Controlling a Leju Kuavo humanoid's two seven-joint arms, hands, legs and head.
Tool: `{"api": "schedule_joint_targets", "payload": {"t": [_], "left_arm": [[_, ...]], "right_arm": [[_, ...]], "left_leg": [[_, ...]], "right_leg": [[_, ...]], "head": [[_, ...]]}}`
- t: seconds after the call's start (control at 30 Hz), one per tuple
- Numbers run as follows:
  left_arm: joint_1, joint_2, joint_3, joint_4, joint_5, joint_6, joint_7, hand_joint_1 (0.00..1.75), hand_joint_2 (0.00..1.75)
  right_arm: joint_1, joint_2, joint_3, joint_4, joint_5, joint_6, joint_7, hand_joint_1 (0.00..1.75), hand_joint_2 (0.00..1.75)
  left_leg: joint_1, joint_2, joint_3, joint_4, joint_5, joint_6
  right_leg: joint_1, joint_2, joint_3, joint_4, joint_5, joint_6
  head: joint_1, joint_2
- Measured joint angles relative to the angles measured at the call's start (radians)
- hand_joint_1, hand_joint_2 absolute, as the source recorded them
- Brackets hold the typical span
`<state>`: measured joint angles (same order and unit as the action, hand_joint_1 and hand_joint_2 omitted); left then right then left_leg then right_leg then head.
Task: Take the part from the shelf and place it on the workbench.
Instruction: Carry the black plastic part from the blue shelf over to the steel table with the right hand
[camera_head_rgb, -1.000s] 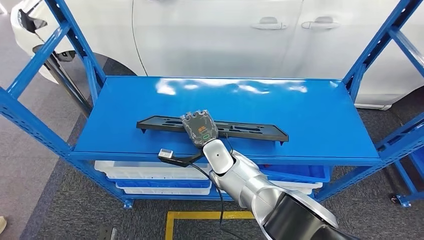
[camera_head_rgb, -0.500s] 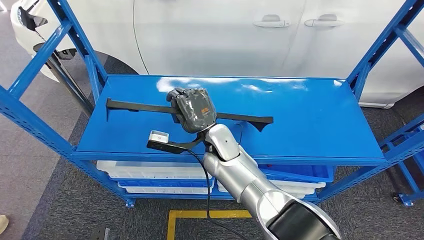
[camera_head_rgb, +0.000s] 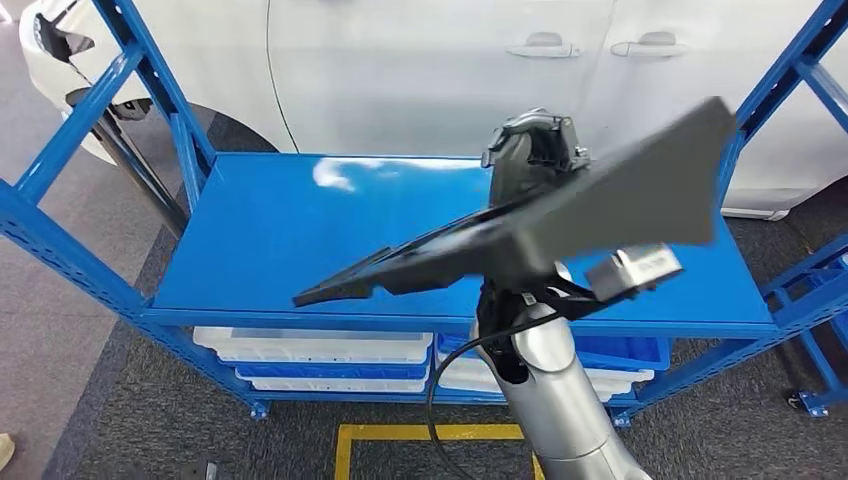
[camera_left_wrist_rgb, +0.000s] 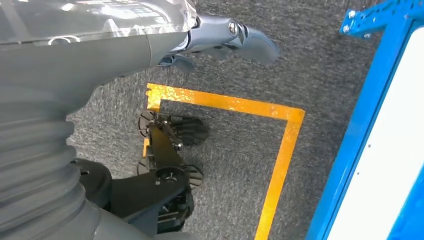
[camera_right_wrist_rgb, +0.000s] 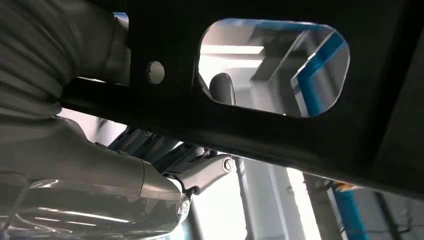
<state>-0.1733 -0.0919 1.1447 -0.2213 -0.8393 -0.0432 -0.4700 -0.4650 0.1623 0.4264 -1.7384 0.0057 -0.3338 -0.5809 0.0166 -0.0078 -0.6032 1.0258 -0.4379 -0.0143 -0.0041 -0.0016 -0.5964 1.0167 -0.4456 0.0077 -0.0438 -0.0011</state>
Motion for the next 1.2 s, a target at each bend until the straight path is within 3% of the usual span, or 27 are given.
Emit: {"api": "schedule_joint_targets", "payload": {"t": [0.1, 0.17, 0.23, 0.27, 0.3, 0.33, 0.4, 0.47, 0.6, 0.67, 0.73, 0.77, 0.83, 0.97, 1.03, 1.1, 1.13, 1.2], "left_arm": [[0.002, 0.000, 0.000, 0.000, 0.001, -0.002, -0.006, 0.00, 1.75], [0.000, -0.001, 0.000, 0.000, 0.001, -0.004, -0.008, 0.00, 1.75], [-0.001, -0.001, 0.000, 0.000, 0.004, -0.007, -0.010, 0.00, 1.75], [0.000, -0.001, 0.000, 0.000, 0.005, -0.008, -0.012, 0.00, 1.75], [0.001, -0.002, 0.000, 0.000, 0.007, -0.008, -0.014, 0.00, 1.75], [0.002, -0.003, 0.000, 0.000, 0.009, -0.009, -0.018, 0.00, 1.75], [0.003, -0.006, 0.000, 0.000, 0.011, -0.011, -0.026, 0.00, 1.75], [0.002, -0.008, 0.000, 0.000, 0.011, -0.014, -0.031, 0.00, 1.75], [0.002, -0.009, -0.001, 0.000, 0.011, -0.014, -0.033, 0.00, 1.75], [0.001, -0.010, -0.001, 0.000, 0.012, -0.012, -0.032, 0.00, 1.75], [0.002, -0.010, -0.001, 0.000, 0.013, -0.011, -0.031, 0.00, 1.75], [0.003, -0.011, -0.001, 0.000, 0.014, -0.010, -0.030, 0.00, 1.75], [0.004, -0.011, -0.001, 0.000, 0.015, -0.009, -0.030, 0.00, 1.75], [0.005, -0.011, -0.001, 0.000, 0.016, -0.008, -0.029, 0.00, 1.75], [0.008, -0.010, -0.001, 0.000, 0.020, -0.003, -0.028, 0.00, 1.75], [0.013, -0.011, -0.001, 0.000, 0.026, 0.002, -0.027, 0.00, 1.75], [0.015, -0.011, -0.001, 0.000, 0.028, 0.002, -0.027, 0.00, 1.75], [0.016, -0.011, -0.001, 0.000, 0.033, 0.003, -0.027, 0.00, 1.75]], "right_arm": [[0.040, -0.033, 0.011, -0.108, -0.041, 0.042, -0.013, 1.75, 1.75], [0.055, -0.051, 0.015, -0.157, -0.050, 0.053, -0.017, 1.75, 1.75], [0.070, -0.069, 0.019, -0.190, -0.065, 0.072, -0.025, 1.75, 1.75], [0.078, -0.078, 0.023, -0.203, -0.073, 0.085, -0.030, 1.75, 1.75], [0.085, -0.085, 0.029, -0.217, -0.079, 0.097, -0.034, 1.75, 1.75], [0.090, -0.092, 0.037, -0.233, -0.082, 0.108, -0.037, 1.75, 1.75], [0.095, -0.103, 0.054, -0.261, -0.083, 0.120, -0.039, 1.75, 1.75], [0.095, -0.111, 0.070, -0.280, -0.083, 0.123, -0.039, 1.75, 1.75], [0.094, -0.125, 0.094, -0.299, -0.083, 0.123, -0.039, 1.75, 1.75], [0.093, -0.130, 0.103, -0.304, -0.083, 0.123, -0.039, 1.75, 1.75], [0.092, -0.133, 0.110, -0.305, -0.084, 0.122, -0.039, 1.75, 1.75], [0.092, -0.135, 0.112, -0.306, -0.085, 0.121, -0.039, 1.75, 1.75], [0.092, -0.137, 0.115, -0.306, -0.087, 0.121, -0.039, 1.75, 1.75], [0.092, -0.138, 0.116, -0.306, -0.091, 0.121, -0.038, 1.75, 1.75], [0.089, -0.143, 0.119, -0.306, -0.103, 0.121, -0.036, 1.75, 1.75], [0.084, -0.149, 0.121, -0.308, -0.114, 0.121, -0.035, 1.75, 1.75], [0.082, -0.150, 0.122, -0.308, -0.116, 0.121, -0.033, 1.75, 1.75], [0.080, -0.152, 0.123, -0.309, -0.122, 0.121, -0.029, 1.75, 1.75]], "left_leg": [[0.001, 0.000, 0.002, -0.007, 0.003, 0.022], [0.002, 0.001, 0.003, -0.011, 0.005, 0.033], [-0.001, 0.002, 0.003, -0.010, 0.004, 0.038], [-0.002, 0.002, 0.003, -0.010, 0.004, 0.039], [-0.003, 0.001, 0.003, -0.009, 0.003, 0.039], [-0.004, 0.001, 0.004, -0.009, 0.003, 0.038], [-0.007, 0.000, 0.005, -0.008, 0.002, 0.036], [-0.011, 0.000, 0.005, -0.005, 0.002, 0.028], [-0.010, 0.000, 0.000, 0.003, -0.007, 0.009], [-0.007, 0.001, -0.023, 0.071, -0.062, -0.001], [-0.004, 0.002, -0.067, 0.198, -0.136, -0.010], [-0.003, 0.002, -0.084, 0.250, -0.160, -0.013], [-0.003, 0.002, -0.098, 0.292, -0.175, -0.015], [-0.003, 0.002, -0.088, 0.281, -0.166, -0.015], [-0.006, 0.001, 0.001, 0.131, -0.113, -0.004], [-0.007, 0.002, 0.072, -0.014, -0.049, 0.023], [-0.008, 0.003, 0.063, -0.017, -0.034, 0.036], [-0.007, 0.006, 0.042, -0.020, -0.012, 0.048]], "right_leg": [[-0.004, 0.000, -0.005, 0.016, -0.016, 0.016], [-0.007, 0.001, -0.045, 0.107, -0.070, 0.023], [-0.007, 0.001, -0.109, 0.242, -0.129, 0.026], [-0.007, 0.001, -0.129, 0.282, -0.138, 0.026], [-0.007, 0.001, -0.131, 0.286, -0.128, 0.025], [-0.007, 0.001, -0.112, 0.247, -0.101, 0.023], [-0.004, 0.001, -0.043, 0.107, -0.037, 0.013], [0.000, 0.001, 0.000, 0.016, -0.007, 0.005], [-0.002, 0.000, 0.001, -0.001, 0.005, -0.012], [-0.006, -0.003, 0.000, -0.008, 0.013, -0.023], [-0.005, -0.005, -0.008, -0.007, 0.019, -0.028], [-0.004, -0.006, -0.011, -0.007, 0.021, -0.029], [-0.003, -0.006, -0.015, -0.005, 0.024, -0.029], [-0.003, -0.006, -0.018, -0.004, 0.026, -0.028], [-0.002, -0.006, -0.031, 0.003, 0.036, -0.017], [-0.002, -0.003, -0.049, 0.015, 0.042, 0.007], [-0.003, -0.001, -0.060, 0.034, 0.022, 0.017], [-0.006, 0.001, -0.094, 0.132, -0.066, 0.028]], "head": [[0.000, 0.000], [0.000, 0.000], [0.000, 0.000], [0.000, 0.000], [0.000, 0.000], [0.000, 0.000], [0.000, 0.000], [0.000, 0.000], [0.000, 0.000], [0.000, 0.000], [0.000, 0.000], [0.000, 0.000], [0.000, 0.000], [0.000, 0.000], [0.000, 0.000], [0.000, 0.000], [0.000, 0.000], [0.000, 0.000]]}}
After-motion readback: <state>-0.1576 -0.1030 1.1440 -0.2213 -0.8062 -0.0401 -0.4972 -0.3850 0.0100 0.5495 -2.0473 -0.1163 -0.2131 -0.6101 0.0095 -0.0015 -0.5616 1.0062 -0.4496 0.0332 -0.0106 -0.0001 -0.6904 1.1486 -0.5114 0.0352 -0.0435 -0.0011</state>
